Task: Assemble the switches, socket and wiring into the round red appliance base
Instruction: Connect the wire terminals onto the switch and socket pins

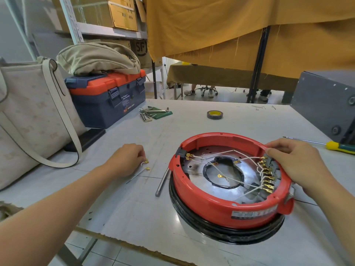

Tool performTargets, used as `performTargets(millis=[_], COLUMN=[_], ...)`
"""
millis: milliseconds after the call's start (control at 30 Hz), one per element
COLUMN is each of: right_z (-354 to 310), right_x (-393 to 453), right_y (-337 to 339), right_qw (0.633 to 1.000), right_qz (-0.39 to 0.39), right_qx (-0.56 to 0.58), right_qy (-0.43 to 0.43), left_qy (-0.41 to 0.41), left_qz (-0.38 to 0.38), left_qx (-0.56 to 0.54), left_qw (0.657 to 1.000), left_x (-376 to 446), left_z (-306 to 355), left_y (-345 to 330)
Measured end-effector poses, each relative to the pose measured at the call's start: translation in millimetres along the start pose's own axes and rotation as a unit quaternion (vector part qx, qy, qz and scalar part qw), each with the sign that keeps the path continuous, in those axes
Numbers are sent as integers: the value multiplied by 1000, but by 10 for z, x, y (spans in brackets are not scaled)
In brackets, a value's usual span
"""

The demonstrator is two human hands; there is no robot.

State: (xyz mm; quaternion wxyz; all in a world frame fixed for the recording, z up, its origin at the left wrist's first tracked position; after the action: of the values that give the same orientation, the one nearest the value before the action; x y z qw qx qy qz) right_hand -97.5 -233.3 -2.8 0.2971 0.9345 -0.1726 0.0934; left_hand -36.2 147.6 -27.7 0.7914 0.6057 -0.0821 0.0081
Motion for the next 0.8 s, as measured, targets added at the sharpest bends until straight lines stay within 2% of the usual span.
performTargets(millis=[133, 233, 633, 800], right_z=[-7, -22, -58, -51], right_x=[-5, -11, -33, -28], right_y=[12, 9, 30, 21], right_qw=[1000, 999, 999, 998], right_qz=[11, 11, 4, 4], right_qx=[-22, -33, -49, -55], right_qy=[1, 1, 8, 6], left_qy=[-93, -115, -107, -59], left_qz=[18, 31, -15, 37], left_qx=[113, 151, 207, 148], left_qw=[989, 981, 972, 987], left_x=[-23, -11, 2, -1], left_z=[20, 64, 178, 95], left_y=[5, 0, 64, 43])
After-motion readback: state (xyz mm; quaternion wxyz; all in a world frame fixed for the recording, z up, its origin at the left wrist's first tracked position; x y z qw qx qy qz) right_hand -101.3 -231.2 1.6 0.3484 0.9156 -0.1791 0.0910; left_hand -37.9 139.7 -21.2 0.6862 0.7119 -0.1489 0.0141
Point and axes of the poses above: each hand's wrist, its own x-axis towards the middle knuckle, its own y-axis out of the back of the hand, z = x × y, the point moved 1 cm from there along x, towards the middle knuckle, and after that the axes turned 2 degrees about -x, right-handed, at the moved point
